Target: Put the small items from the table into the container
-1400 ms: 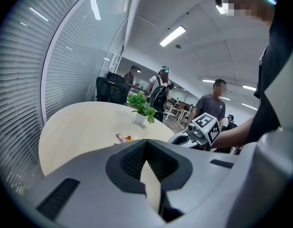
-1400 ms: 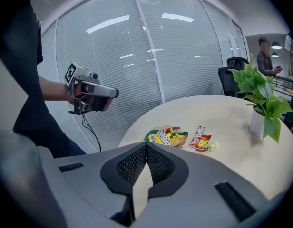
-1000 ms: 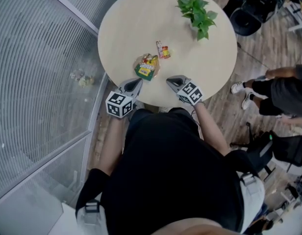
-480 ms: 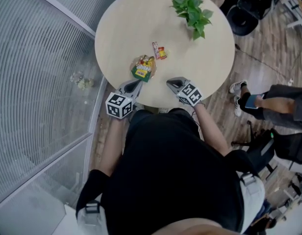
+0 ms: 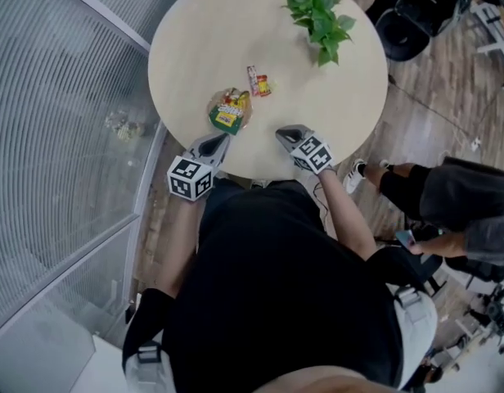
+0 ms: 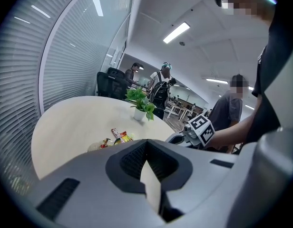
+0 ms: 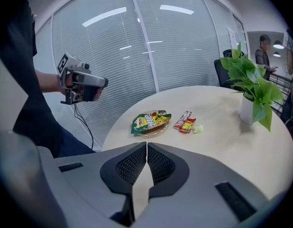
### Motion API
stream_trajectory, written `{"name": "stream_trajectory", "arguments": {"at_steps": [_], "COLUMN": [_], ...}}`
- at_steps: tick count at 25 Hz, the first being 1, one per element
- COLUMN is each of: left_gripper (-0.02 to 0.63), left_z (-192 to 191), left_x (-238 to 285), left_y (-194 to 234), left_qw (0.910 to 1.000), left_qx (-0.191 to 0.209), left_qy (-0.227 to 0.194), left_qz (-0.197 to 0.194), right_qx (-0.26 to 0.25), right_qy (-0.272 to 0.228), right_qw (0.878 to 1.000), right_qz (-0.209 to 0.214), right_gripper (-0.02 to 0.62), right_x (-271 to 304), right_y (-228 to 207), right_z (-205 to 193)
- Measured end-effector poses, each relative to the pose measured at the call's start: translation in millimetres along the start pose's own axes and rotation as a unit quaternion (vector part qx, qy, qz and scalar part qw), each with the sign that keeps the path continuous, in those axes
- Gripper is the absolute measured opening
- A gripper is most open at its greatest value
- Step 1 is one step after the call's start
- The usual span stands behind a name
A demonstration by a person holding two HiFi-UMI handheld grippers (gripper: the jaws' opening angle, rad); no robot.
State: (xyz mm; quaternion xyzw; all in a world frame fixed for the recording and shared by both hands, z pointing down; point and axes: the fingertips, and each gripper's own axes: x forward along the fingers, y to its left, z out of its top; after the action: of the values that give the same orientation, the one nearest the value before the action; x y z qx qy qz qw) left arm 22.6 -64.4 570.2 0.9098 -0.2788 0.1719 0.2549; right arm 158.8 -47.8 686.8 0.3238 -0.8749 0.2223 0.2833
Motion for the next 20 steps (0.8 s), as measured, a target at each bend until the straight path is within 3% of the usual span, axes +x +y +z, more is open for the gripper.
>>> {"name": "stream_trajectory", "arguments": {"at_steps": [7, 15, 16, 18, 20], "left_gripper": [0.0, 0.0, 0.0, 0.0, 0.0], "left_z": [-7.5, -16.0, -18.2, -23.5, -27.6], "left_x": [-10.2, -23.9, -24.7, -25.0, -25.0], "left_y": [18.1, 40.1, 41.9, 43.9, 44.3], "left_qw": [0.9988, 0.9952, 0.9948, 0.9943, 0.9938], "left_qx": [-0.031, -0.064, -0.068, -0.073, -0.077], "left_qy": [-0.011, -0.012, -0.011, -0.005, -0.001], "left_qz": [0.035, 0.073, 0.075, 0.078, 0.08], "right_qx": [-0.025, -0.07, -0.075, -0.08, -0.08], "right_qy": [0.02, 0.085, 0.093, 0.103, 0.106], "right_qw": [0.999, 0.993, 0.992, 0.99, 0.989], "right_qz": [-0.033, -0.047, -0.049, -0.056, -0.066], "right_gripper": [0.025, 0.029, 0.04, 0.132, 0.163], "right_x": [13.8, 55.9, 61.7, 73.1, 83.1], "right_y": [-63.4, -124.3, -129.1, -137.9, -146.9], "right_z": [13.5, 24.4, 24.9, 24.9, 25.6]}}
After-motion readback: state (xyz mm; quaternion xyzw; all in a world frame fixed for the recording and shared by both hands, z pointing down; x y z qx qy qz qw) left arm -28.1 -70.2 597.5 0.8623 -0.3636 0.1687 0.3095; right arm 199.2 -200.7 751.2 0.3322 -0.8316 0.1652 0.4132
